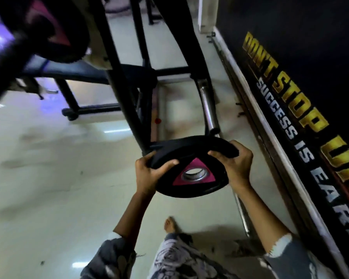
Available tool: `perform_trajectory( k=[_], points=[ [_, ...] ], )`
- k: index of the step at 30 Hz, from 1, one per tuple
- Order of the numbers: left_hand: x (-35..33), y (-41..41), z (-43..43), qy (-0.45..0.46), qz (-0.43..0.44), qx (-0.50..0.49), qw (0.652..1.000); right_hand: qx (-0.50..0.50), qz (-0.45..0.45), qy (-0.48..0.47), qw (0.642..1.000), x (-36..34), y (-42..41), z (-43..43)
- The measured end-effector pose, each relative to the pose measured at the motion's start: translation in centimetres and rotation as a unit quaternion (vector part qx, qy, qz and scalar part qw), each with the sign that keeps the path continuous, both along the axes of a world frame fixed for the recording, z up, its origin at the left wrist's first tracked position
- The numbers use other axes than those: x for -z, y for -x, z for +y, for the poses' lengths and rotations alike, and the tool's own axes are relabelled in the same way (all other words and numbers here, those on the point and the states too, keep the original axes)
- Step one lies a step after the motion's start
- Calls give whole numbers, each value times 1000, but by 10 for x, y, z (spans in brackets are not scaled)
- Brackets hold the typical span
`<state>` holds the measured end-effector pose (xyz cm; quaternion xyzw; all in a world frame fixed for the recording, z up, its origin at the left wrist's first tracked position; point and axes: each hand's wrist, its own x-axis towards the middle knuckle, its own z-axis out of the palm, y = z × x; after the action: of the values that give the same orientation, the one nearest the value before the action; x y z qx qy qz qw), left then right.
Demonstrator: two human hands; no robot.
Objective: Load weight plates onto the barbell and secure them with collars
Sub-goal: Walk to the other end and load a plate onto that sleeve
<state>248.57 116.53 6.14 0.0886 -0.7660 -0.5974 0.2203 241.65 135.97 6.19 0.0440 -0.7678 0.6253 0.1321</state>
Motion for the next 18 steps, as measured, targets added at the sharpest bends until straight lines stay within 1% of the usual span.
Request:
perform_trajectory(
  k=[4,7,11,15,18],
  points=[
    [-74,-49,-61,24,54,-56,997,-66,33,69,995,-64,-28,-74],
    [-120,-82,-115,37,92,-97,990,-98,62,65,991,-107,-48,-134],
    [-162,-114,-195,53,131,-143,980,-111,90,81,986,-152,-74,-220],
    [-191,-136,-273,86,146,-147,974,-115,109,95,983,-177,-96,-301],
    [-200,-135,-321,103,143,-120,977,-90,114,101,984,-177,-103,-347]
  ],
)
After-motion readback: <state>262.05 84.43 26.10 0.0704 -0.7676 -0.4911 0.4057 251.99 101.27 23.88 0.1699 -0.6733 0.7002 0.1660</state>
